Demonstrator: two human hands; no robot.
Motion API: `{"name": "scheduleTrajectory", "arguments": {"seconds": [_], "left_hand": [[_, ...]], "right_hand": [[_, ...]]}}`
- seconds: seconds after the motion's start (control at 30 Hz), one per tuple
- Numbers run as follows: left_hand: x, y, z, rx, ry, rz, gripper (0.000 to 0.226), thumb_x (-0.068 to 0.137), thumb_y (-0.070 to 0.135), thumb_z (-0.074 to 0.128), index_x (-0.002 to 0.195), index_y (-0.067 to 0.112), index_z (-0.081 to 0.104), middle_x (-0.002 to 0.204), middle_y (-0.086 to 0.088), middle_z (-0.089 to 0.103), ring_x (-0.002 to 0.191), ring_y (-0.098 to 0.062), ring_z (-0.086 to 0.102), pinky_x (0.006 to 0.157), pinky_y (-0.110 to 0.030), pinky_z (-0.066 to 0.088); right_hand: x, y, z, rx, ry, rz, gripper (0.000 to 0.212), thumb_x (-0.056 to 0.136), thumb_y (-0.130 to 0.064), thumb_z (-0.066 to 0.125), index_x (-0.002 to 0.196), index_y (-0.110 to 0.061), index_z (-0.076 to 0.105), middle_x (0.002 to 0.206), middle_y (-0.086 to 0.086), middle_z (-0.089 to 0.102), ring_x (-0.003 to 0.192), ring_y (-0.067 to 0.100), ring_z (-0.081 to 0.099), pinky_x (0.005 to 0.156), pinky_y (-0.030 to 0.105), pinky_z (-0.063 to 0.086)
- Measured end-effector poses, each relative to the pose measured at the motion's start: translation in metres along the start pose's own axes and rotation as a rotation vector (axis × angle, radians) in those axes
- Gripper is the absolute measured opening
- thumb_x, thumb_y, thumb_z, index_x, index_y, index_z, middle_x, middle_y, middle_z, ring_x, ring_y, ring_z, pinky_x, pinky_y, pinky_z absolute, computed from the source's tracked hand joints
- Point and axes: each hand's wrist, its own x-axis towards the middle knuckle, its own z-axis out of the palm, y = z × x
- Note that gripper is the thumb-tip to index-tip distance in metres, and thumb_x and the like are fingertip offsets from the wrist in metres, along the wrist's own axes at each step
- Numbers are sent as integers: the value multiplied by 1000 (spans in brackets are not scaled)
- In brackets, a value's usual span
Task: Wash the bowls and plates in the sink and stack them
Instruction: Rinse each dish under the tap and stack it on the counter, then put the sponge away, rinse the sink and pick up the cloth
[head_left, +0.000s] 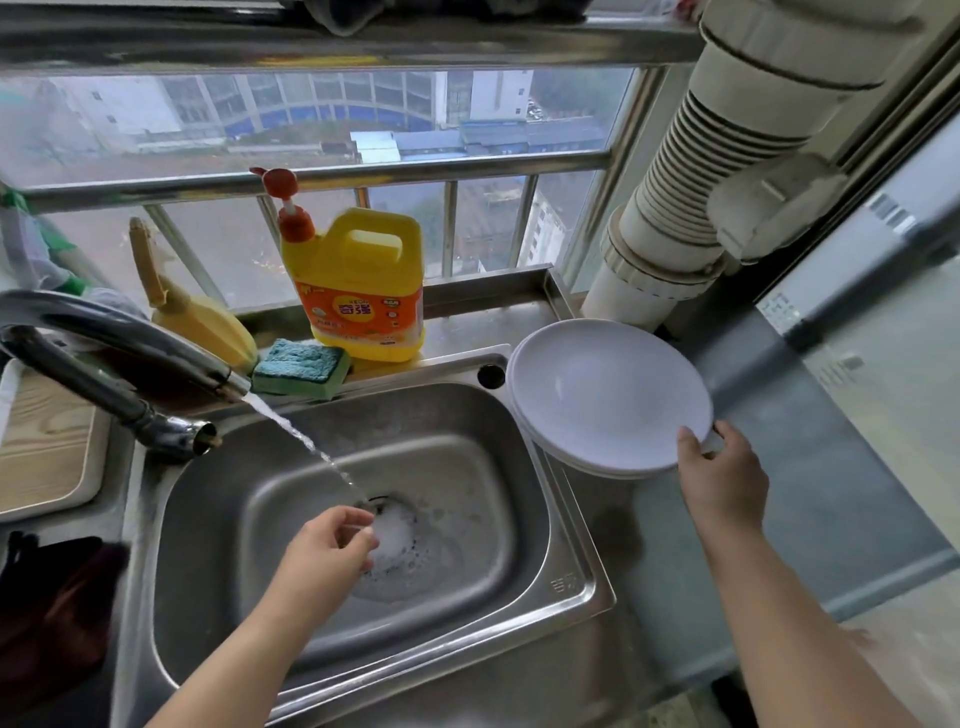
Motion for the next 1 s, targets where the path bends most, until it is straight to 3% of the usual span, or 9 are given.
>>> {"name": "scheduleTrajectory", "arguments": {"seconds": [0.1,0.2,0.33,0.43,0.53,0.63,0.77,0.87,1.0], "left_hand": [[2,3,4,-23,0,24,10,93,10,56,96,18,62,83,-5,71,71,-21,69,78,-43,55],[5,6,7,-38,6,44,11,93,11,56,96,19,62,83,-4,71,71,-19,70,78,-43,56],[5,9,7,-78,17,41,11,94,11,54,97,18,62,85,-4,71,73,-18,69,77,-41,56],[5,1,-2,-139,49,14,11,94,10,53,97,17,61,86,-5,70,73,-19,68,71,-35,54],[5,-17,-19,-189,112,-12,11,94,9,53,96,17,60,86,-6,70,73,-19,67,70,-33,53],[5,-36,-38,-258,203,-50,13,95,8,52,92,18,59,84,-4,69,69,-18,64,68,-28,50],[9,-57,-59,-373,356,-100,19,94,6,53,83,21,57,75,-3,66,61,-17,60,70,-33,49],[19,-64,-72,-422,441,-105,19,93,7,55,80,21,57,75,-4,65,62,-19,59,70,-34,49],[35,-60,-82,-455,493,-89,17,92,9,55,81,21,58,75,-4,66,62,-18,61,70,-35,50]], "right_hand": [[-6,0,-3,-30,93,-14,51,92,-42,53,127,-6,49,113,18,60,104,38,56,80,43,46],[-24,-18,-8,109,210,-257,35,91,-36,51,106,-5,55,90,7,57,83,29,57,70,30,42],[-73,-62,-1,325,-35,-525,9,90,-27,54,91,-18,56,71,-10,58,67,2,58,60,2,38],[-104,-87,34,353,-349,-608,6,91,-18,62,88,-21,57,63,-5,58,60,7,55,56,7,39],[-124,-101,81,260,-740,-544,2,92,-23,60,93,-22,60,64,-6,55,55,2,49,54,11,40],[-141,-111,127,108,-945,-464,6,93,-27,58,94,-23,62,74,-1,65,60,5,55,55,13,42],[-158,-125,170,130,-1019,-302,13,96,-24,53,86,-22,60,72,-2,67,57,8,59,61,21,45],[-160,-134,191,150,-1025,-251,15,96,-23,52,93,-13,63,73,0,67,62,14,61,67,29,51],[-140,-149,209,92,-889,-214,17,95,-26,52,101,-15,63,87,1,68,82,17,63,71,27,48]]}}
